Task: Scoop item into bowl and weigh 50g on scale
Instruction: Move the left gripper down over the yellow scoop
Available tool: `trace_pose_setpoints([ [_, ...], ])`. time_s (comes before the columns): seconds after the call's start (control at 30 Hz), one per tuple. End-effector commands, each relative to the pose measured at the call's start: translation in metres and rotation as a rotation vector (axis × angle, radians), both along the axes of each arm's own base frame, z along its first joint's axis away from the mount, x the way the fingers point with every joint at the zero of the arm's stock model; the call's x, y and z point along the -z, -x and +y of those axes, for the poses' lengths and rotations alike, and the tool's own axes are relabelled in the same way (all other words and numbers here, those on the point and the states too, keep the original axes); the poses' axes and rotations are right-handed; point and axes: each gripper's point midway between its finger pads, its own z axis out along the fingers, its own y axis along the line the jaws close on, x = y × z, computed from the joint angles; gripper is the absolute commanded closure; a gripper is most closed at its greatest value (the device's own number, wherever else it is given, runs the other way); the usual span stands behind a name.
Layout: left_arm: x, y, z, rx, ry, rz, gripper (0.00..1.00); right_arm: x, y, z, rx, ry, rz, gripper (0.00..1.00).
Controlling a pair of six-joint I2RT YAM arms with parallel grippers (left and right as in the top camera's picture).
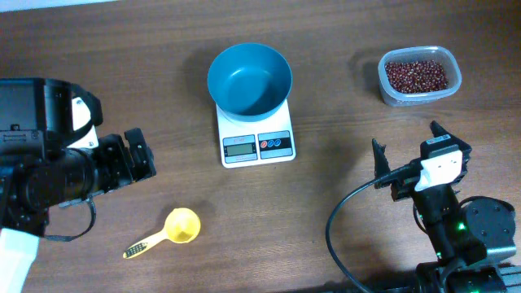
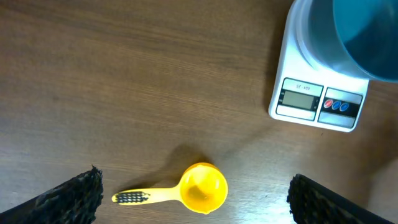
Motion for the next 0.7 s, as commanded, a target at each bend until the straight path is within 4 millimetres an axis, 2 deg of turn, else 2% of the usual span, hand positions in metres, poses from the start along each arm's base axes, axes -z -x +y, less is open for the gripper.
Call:
trace_pose_setpoints([
  [0.0,0.004,-0.003,0.004,-0.135,0.034,0.028,0.01,0.003,0.0,-0.002,0.011,-0.003,0.005,0.01],
  [0.13,0.05,0.025,0.006,-0.117,-0.004,0.215,0.01,0.003,0.0,-0.002,0.011,-0.003,0.005,0.01],
  [0.17,0.063,0.031,0.003,-0.031,-0.013,0.239,0.01,0.003,0.0,-0.002,0.011,-0.003,0.005,0.01],
  [0.2,0.07,0.032,-0.013,0.058,0.052,0.236,0.01,0.003,0.0,-0.002,0.011,-0.003,0.005,0.01],
  [0.23,0.076,0.03,-0.019,0.086,0.084,0.226,0.01,0.003,0.0,-0.002,0.011,-0.003,0.005,0.01],
  [0.3,0.088,0.027,-0.019,0.086,0.083,0.211,0.01,0.003,0.0,-0.002,0.011,-0.003,0.005,0.01],
  [0.67,0.087,0.011,-0.021,0.065,0.097,0.145,0.01,0.003,0.0,-0.002,0.011,-0.003,0.005,0.01],
])
